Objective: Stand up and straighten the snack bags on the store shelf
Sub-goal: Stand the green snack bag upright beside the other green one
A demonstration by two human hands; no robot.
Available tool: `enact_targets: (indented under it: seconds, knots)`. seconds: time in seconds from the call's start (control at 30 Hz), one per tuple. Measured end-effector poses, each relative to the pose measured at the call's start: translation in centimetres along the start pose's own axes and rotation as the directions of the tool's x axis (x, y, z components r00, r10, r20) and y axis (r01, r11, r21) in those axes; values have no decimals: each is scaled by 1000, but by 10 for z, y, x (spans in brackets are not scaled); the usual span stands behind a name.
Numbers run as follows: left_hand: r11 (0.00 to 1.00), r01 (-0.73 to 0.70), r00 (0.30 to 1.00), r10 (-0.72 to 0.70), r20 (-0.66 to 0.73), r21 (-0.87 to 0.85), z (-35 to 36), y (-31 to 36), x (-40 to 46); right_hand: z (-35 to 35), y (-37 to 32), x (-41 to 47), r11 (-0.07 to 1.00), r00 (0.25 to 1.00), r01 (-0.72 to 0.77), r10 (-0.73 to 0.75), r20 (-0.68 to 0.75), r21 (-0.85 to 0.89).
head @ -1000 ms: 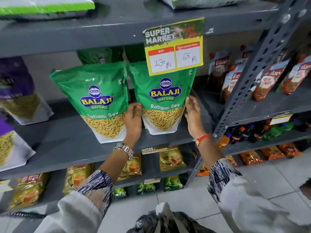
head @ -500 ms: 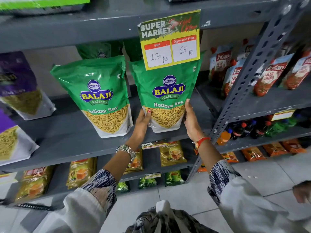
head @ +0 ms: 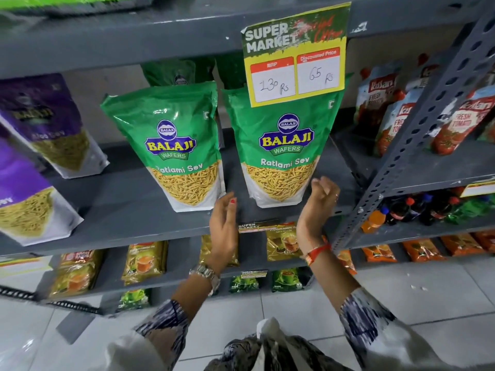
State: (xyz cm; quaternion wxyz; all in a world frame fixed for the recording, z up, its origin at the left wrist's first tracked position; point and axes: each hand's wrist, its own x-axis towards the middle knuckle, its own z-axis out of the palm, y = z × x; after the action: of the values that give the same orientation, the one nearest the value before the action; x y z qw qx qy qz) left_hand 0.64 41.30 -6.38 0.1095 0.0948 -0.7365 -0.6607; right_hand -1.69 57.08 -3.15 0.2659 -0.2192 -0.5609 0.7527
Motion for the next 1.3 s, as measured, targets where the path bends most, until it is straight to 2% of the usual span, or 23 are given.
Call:
enact_targets:
  seconds: [0.07,0.13,0.2,0.27,0.37,0.43,0.53,0.67,1.0,1.3]
  knots:
    - [996,-82,979,87,-186,33,-22,-4,-5,9,8,-29,997,996,81,-81,47,-8]
    - [990,-131,916,137,-376,41,-46,-2,1,23,17,-55,992,971,129,-124,205,-10]
    - [991,-129,853,122,-507,22,-71,2,15,38,28,-72,994,906,97,-67,418,-49]
    - [993,-112,822,82,-564,-19,-92,6,36,59,36,-78,992,807,2,72,586,-125]
    - [998,0,875,-34,-483,-69,-115,10,68,90,40,-78,957,721,-70,243,649,-281]
    - [988,68,913,-117,-391,-139,-122,15,84,106,38,-77,935,715,-65,287,638,-348]
    - [954,181,945,-236,-228,-238,-123,24,97,123,33,-74,938,736,-90,288,612,-334]
    - [953,197,972,-220,-78,-229,-114,29,93,136,29,-72,941,740,-155,312,597,-300]
    - [952,199,977,-211,-27,-235,-120,23,81,133,40,-80,959,765,-123,256,591,-255]
    - [962,184,982,-188,0,-200,-124,22,78,134,40,-83,954,784,-158,279,555,-256]
